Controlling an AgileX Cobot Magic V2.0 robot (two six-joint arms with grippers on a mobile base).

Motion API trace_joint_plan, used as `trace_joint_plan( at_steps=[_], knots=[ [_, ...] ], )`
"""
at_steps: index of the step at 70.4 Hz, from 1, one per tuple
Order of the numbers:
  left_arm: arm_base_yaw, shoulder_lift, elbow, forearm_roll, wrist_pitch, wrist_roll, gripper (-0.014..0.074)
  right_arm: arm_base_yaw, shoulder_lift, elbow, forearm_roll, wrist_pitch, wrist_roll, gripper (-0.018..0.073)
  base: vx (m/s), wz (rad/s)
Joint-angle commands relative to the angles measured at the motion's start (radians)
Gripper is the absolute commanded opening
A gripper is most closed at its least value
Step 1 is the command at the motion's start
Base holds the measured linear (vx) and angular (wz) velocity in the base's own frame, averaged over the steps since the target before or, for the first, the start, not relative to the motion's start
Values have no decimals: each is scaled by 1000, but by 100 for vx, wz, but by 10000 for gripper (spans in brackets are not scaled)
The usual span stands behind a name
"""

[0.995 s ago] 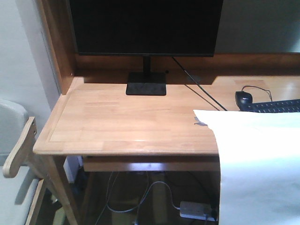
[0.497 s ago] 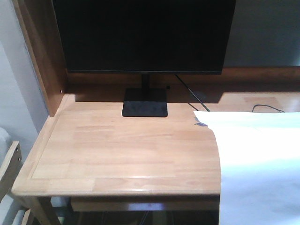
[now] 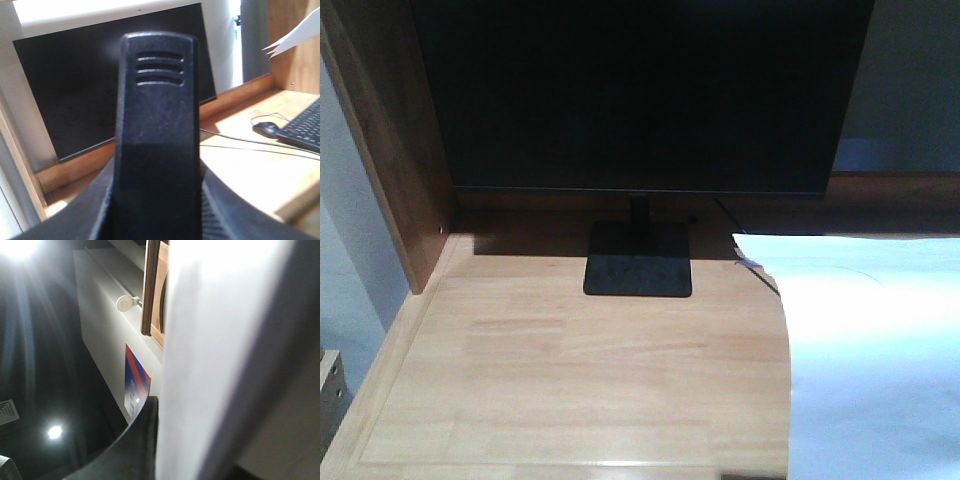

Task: Grab stapler and paper to desk for stapling
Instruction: 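Approach the desk surface in front of the monitor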

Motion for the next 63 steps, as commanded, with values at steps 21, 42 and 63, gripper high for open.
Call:
trace_joint_plan(
  at_steps=[21, 42, 63],
  knots=[
    [-2, 19, -19, -13, -114, -1, -6, -4, 11, -23, 5, -39, -9, -2, 19, 2],
    [-2, 19, -19, -13, -114, -1, -6, -4, 11, -23, 5, -39, -9, -2, 14, 1],
    [-2, 19, -19, -13, -114, -1, -6, -4, 11, -23, 5, -39, -9, -2, 5, -1]
  ],
)
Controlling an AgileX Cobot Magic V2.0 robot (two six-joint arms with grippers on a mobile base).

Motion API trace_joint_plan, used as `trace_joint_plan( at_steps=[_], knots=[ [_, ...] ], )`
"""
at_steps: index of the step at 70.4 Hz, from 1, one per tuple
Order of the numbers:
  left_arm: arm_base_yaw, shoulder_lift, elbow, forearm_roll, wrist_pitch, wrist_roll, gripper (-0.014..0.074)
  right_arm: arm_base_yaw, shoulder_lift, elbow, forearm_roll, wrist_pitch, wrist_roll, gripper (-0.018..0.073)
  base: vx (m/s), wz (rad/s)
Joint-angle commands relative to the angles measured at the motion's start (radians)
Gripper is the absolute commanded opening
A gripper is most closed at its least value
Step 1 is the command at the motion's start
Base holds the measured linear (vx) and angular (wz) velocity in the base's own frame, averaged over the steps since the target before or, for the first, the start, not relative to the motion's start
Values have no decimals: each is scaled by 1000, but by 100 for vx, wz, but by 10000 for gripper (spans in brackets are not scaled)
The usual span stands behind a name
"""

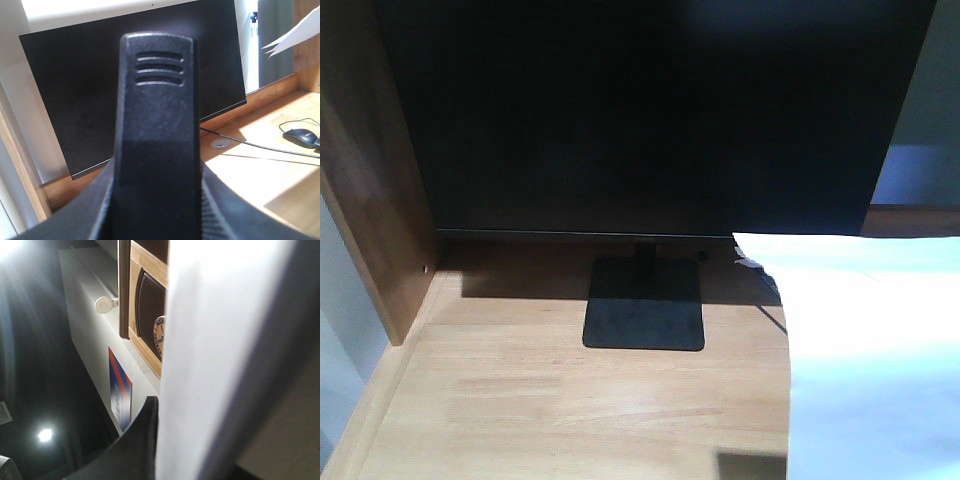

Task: Grab stapler and paper to desk for stapling
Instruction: 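Approach the desk surface in front of the monitor, then lower the black stapler with the left gripper toward the desk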

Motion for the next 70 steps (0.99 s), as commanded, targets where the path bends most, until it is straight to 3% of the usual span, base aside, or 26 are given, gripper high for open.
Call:
trace_joint_plan(
  at_steps=[1, 70],
  knots=[
    [-2, 19, -19, -13, -114, -1, -6, -4, 11, -23, 5, -39, -9, -2, 0, 0],
    [-2, 19, -19, -13, -115, -1, -6, -4, 11, -23, 5, -39, -9, -2, 0, 0]
  ],
)
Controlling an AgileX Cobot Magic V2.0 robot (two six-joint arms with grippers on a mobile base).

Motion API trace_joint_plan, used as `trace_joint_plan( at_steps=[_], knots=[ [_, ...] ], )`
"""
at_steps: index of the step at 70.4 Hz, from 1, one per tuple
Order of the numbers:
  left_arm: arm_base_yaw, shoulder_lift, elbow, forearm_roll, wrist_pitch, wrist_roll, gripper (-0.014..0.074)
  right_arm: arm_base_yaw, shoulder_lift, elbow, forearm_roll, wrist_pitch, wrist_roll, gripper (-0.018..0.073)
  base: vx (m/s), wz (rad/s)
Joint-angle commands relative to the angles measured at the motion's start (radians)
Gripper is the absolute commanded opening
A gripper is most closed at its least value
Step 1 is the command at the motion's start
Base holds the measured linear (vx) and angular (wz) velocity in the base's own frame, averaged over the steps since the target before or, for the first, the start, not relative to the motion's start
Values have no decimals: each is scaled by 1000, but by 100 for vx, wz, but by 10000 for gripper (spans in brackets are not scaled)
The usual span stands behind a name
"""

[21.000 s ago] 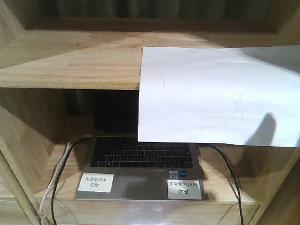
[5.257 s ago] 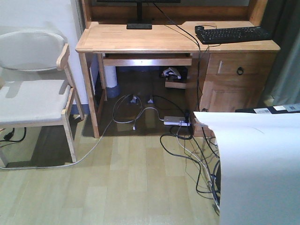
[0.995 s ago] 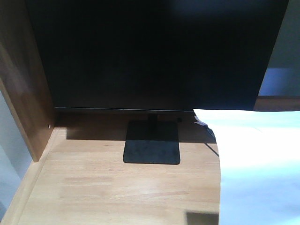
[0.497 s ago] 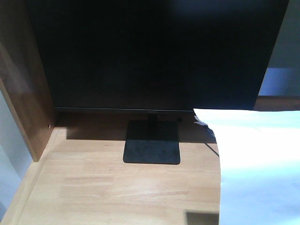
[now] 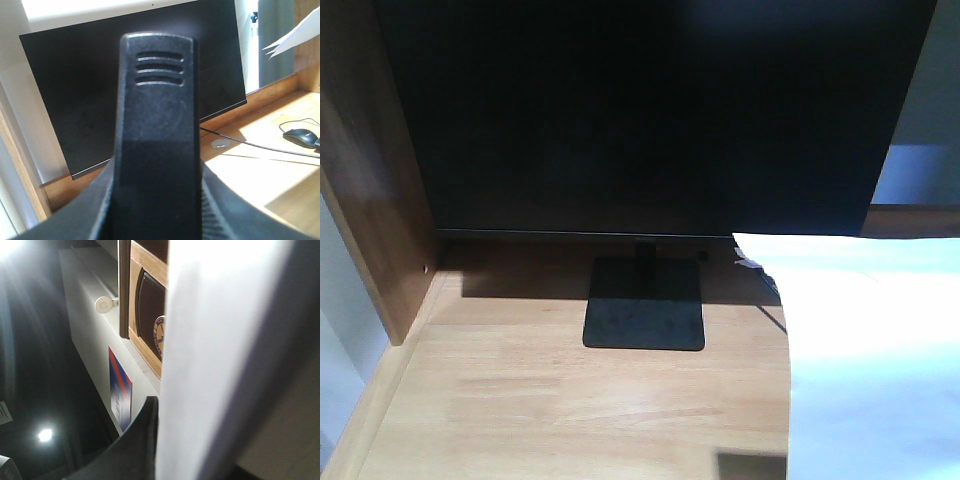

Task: Grab stapler and paper to desk for stapling
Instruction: 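Lower the black stapler with the left gripper toward the desk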

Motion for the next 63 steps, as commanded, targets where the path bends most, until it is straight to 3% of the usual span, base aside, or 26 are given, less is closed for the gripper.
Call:
trace_joint_plan(
  at_steps=[1, 27, 48, 56, 63],
  knots=[
    [-2, 19, -19, -13, -115, -1, -6, -4, 11, -23, 5, -39, -9, -2, 0, 0],
    [-2, 38, -19, -21, -146, -1, -6, -4, 11, -23, 5, -39, -9, -2, 0, 0],
    [-7, 256, -19, -42, -221, 1, -6, -4, 11, -23, 5, -39, -9, -2, 0, 0],
    [-7, 384, -19, -112, -280, 73, -6, -4, 11, -23, 5, -39, -9, -2, 0, 0],
    [-7, 498, -19, -213, -322, 203, -6, -4, 11, -23, 5, -39, -9, -2, 0, 0]
  ],
)
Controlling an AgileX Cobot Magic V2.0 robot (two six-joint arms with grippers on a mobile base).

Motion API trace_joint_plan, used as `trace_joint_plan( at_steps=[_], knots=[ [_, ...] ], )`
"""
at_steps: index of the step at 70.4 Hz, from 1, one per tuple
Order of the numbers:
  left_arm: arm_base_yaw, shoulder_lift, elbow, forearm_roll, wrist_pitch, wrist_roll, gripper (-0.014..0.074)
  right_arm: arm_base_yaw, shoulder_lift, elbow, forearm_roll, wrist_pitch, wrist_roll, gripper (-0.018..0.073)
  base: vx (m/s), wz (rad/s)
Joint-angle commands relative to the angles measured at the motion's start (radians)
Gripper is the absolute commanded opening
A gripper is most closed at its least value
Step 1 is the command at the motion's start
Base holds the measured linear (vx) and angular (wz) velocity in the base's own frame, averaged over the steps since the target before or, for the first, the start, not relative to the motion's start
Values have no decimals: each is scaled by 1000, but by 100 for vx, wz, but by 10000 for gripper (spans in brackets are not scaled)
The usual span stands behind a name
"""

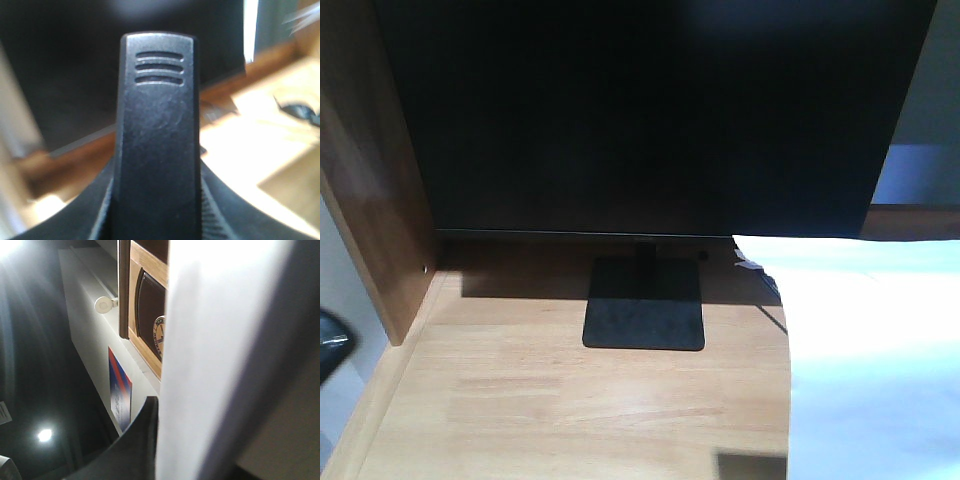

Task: Grab stapler and paper to desk for stapling
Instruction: 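Lower the black stapler with the left gripper toward the desk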

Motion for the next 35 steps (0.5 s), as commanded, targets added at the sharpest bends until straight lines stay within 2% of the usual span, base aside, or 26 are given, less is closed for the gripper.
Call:
trace_joint_plan(
  at_steps=[1, 23, 35],
  knots=[
    [-7, 119, -27, -122, -163, 129, -6, -4, 11, -23, 5, -39, -9, -2, 0, 0],
    [-4, 423, -27, -450, -187, 559, -6, -4, 11, -23, 5, -39, -9, -2, 0, 0],
    [40, 575, -27, -609, -182, 800, -6, -4, 11, -23, 5, -39, -9, -2, 0, 0]
  ],
)
